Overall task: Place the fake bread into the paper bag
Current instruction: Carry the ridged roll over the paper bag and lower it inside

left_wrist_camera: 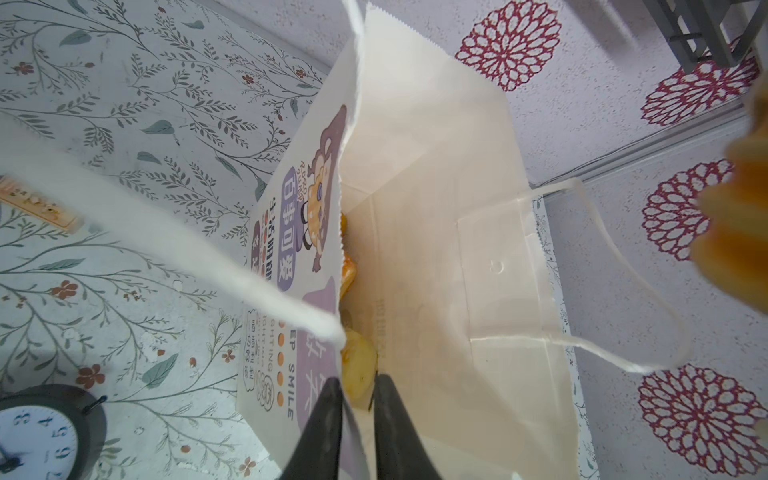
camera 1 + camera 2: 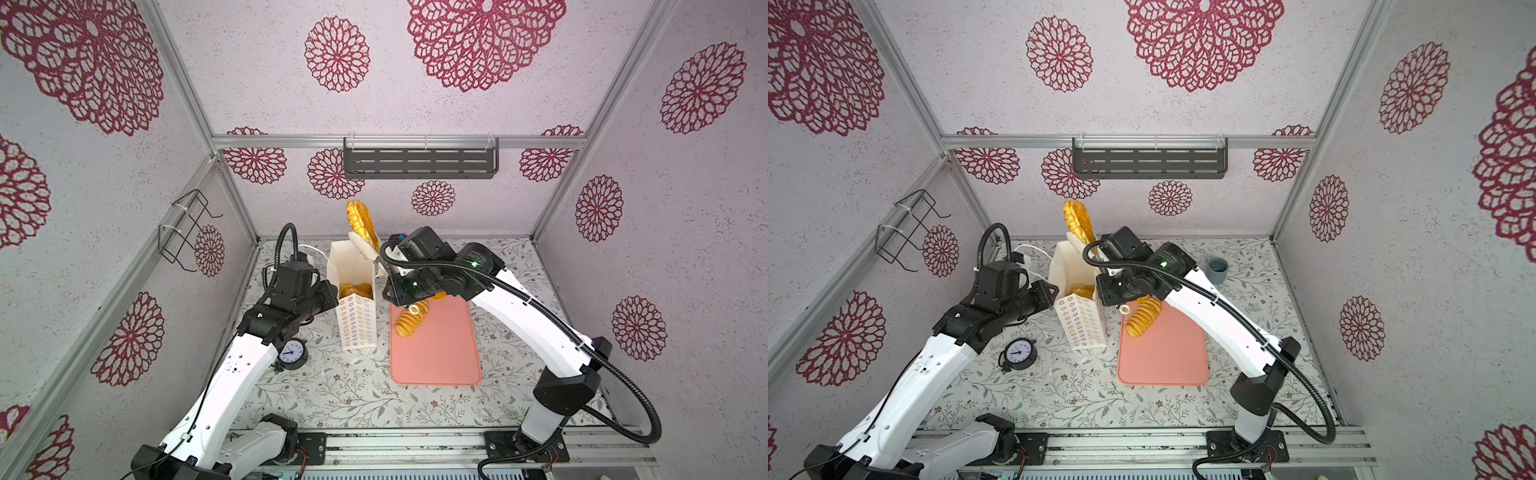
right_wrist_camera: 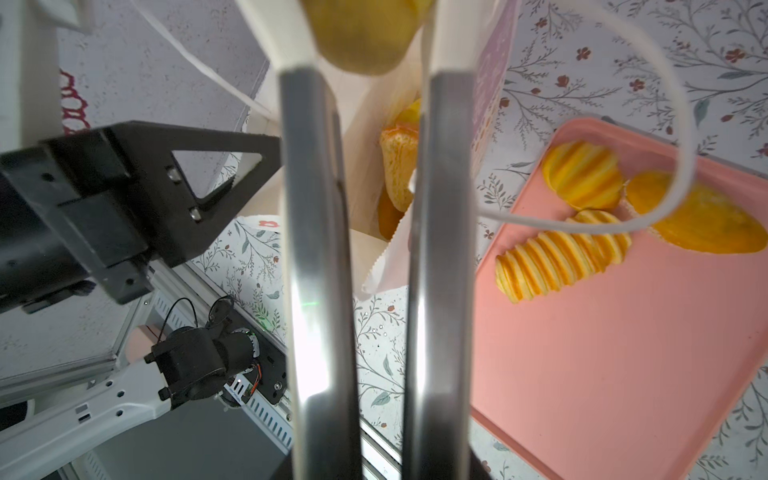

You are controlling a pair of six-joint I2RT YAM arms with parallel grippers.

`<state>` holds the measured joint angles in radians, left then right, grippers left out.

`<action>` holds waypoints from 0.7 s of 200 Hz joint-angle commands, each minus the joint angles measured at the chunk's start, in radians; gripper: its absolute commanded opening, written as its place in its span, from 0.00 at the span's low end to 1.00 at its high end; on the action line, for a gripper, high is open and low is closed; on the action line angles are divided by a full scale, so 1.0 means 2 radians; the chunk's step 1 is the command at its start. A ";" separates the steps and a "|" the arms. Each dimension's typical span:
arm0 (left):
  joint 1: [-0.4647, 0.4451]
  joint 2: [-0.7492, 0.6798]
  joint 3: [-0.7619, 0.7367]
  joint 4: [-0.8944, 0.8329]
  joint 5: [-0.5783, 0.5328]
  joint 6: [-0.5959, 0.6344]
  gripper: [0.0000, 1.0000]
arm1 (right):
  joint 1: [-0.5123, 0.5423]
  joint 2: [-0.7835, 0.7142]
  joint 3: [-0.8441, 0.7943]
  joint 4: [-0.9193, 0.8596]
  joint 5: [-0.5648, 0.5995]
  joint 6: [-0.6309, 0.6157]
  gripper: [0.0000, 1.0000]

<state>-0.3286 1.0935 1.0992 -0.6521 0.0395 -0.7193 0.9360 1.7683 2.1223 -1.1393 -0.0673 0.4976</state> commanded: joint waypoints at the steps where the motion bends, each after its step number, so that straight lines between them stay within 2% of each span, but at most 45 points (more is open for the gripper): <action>1: 0.005 -0.002 0.010 0.008 -0.002 -0.005 0.13 | 0.003 -0.013 0.025 0.004 0.006 -0.003 0.17; 39: 0.005 0.000 0.008 0.015 -0.001 -0.007 0.06 | 0.009 -0.005 0.018 -0.003 0.010 -0.007 0.20; 93: 0.004 0.001 0.007 0.016 0.000 -0.007 0.04 | 0.013 -0.009 -0.009 0.006 0.012 -0.005 0.27; 140: 0.004 0.003 0.007 0.018 0.001 -0.007 0.04 | 0.013 -0.008 -0.015 0.010 0.016 -0.005 0.39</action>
<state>-0.3286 1.0939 1.0992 -0.6476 0.0402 -0.7307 0.9558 1.7805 2.0785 -1.1648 -0.0566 0.4984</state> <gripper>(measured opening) 0.040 0.370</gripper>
